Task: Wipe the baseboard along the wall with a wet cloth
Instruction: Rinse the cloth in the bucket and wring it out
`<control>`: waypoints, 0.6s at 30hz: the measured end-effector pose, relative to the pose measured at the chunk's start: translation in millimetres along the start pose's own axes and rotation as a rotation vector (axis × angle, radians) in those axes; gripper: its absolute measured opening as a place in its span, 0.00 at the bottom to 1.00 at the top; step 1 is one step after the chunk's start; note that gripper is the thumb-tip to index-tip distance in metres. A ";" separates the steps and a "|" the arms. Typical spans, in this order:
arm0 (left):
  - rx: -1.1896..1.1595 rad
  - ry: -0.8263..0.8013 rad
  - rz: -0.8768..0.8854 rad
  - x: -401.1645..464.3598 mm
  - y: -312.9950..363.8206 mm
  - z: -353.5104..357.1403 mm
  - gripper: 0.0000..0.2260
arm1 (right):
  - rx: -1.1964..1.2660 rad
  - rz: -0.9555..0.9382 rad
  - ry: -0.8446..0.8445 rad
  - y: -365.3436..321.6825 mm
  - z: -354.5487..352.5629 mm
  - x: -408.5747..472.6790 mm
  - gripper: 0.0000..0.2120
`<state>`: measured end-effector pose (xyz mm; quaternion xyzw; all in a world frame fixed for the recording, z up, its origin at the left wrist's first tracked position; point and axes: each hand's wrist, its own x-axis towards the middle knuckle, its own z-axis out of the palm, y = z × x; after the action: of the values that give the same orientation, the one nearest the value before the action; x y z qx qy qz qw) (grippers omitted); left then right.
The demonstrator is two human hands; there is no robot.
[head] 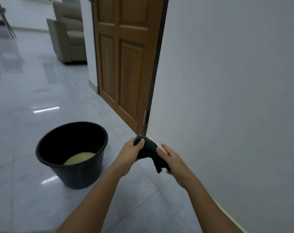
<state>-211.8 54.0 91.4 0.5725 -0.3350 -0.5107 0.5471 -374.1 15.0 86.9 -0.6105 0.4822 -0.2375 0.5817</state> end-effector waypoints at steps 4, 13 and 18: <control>0.093 0.126 0.092 -34.5 11.2 -25.0 0.07 | 0.238 0.028 -0.112 -15.2 25.5 -19.9 0.21; 0.018 0.539 0.275 -89.5 31.4 -67.3 0.13 | 0.130 -0.017 -0.184 -74.8 84.8 -36.4 0.22; 0.143 0.569 0.345 -94.6 45.6 -94.4 0.15 | 0.152 -0.044 -0.177 -95.7 98.3 -22.8 0.11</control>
<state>-138.0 161.9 144.8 0.6638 -0.2956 -0.2055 0.6556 -270.2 68.4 162.2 -0.5939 0.3960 -0.2314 0.6610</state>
